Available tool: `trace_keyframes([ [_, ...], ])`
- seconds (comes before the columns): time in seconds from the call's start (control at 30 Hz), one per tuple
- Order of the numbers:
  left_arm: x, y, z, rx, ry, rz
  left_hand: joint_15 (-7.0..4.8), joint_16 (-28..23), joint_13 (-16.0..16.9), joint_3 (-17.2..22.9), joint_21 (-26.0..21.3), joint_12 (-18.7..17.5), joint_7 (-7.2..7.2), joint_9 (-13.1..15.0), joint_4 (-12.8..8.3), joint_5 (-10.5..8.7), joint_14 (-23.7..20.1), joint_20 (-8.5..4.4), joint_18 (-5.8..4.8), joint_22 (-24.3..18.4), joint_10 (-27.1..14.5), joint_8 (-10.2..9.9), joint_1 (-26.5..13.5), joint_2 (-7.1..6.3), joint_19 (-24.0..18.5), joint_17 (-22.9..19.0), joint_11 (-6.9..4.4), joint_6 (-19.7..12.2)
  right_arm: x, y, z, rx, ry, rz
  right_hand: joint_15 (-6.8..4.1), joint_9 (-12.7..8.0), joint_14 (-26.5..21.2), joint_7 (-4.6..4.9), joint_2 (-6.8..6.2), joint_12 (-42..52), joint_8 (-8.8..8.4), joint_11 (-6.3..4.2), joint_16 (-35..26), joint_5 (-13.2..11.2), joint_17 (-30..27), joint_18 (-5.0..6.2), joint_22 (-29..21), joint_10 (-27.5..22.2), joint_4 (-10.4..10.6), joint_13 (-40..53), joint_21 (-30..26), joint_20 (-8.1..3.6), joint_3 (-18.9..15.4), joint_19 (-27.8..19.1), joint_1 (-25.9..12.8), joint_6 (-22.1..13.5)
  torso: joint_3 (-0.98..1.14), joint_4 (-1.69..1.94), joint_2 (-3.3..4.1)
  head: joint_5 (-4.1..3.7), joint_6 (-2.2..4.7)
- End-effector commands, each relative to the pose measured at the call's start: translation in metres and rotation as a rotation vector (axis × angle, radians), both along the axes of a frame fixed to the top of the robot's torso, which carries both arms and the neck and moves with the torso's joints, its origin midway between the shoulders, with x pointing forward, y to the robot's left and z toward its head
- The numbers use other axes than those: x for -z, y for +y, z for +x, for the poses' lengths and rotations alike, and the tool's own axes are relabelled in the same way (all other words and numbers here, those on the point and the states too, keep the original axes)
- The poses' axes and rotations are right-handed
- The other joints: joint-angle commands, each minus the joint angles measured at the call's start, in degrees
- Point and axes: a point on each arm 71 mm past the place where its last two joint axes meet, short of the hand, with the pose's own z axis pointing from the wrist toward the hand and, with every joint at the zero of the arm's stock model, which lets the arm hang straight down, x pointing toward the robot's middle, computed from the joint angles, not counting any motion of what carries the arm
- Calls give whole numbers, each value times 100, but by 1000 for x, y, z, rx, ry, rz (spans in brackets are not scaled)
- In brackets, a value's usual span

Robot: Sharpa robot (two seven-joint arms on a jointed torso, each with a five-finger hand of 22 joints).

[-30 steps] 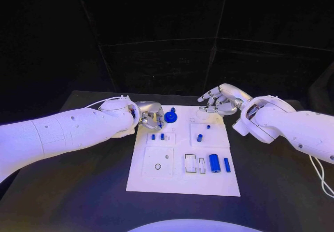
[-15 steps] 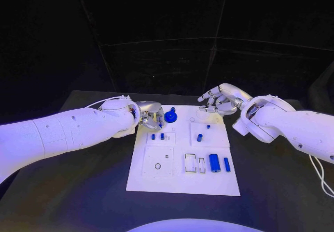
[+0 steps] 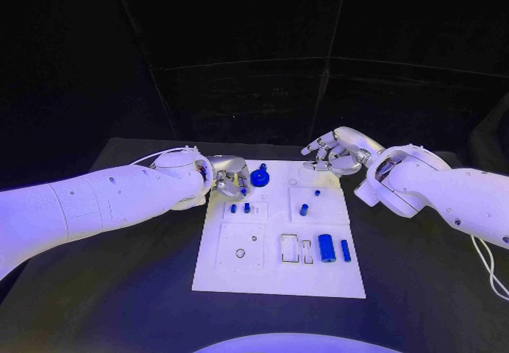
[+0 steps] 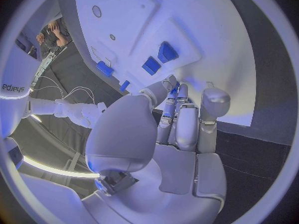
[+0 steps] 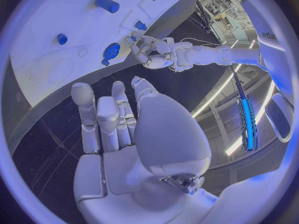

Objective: Assemble the parts on the task board

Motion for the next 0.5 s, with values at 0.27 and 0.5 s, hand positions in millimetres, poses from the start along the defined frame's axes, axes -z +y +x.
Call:
trace_keyframes([
  [0.27, 0, 2, 1, -10, 9, -2, 92, -110, -105, 29, -243, -195, 41, -29, 10, 10, -48, 51, 5, -227, -232, -175, -66, -96, -183, -152, 73, -188, -2, 1, 0, -5, -6, 6, 3, 5, -31, -1, 12, -29, 25, 10, -41, 23, -19, 101, -28, -26, 12, -15, -50, -6, 17, -52, 59, -28, 3, -1, 1, 5, 7],
  [0.5, 0, 5, 3, -21, 2, -2, 137, -207, -141, 40, -530, -341, 90, -36, -9, 10, -121, 97, 73, -510, -416, -373, -80, -165, -368, -336, 131, -422, -2, 0, 0, -3, -7, 6, 3, 5, -34, -1, 11, -30, 26, 11, -52, 24, -31, 103, -36, -27, 13, -17, -55, -6, 18, -56, 59, -28, 1, 0, 0, -5, 12],
])
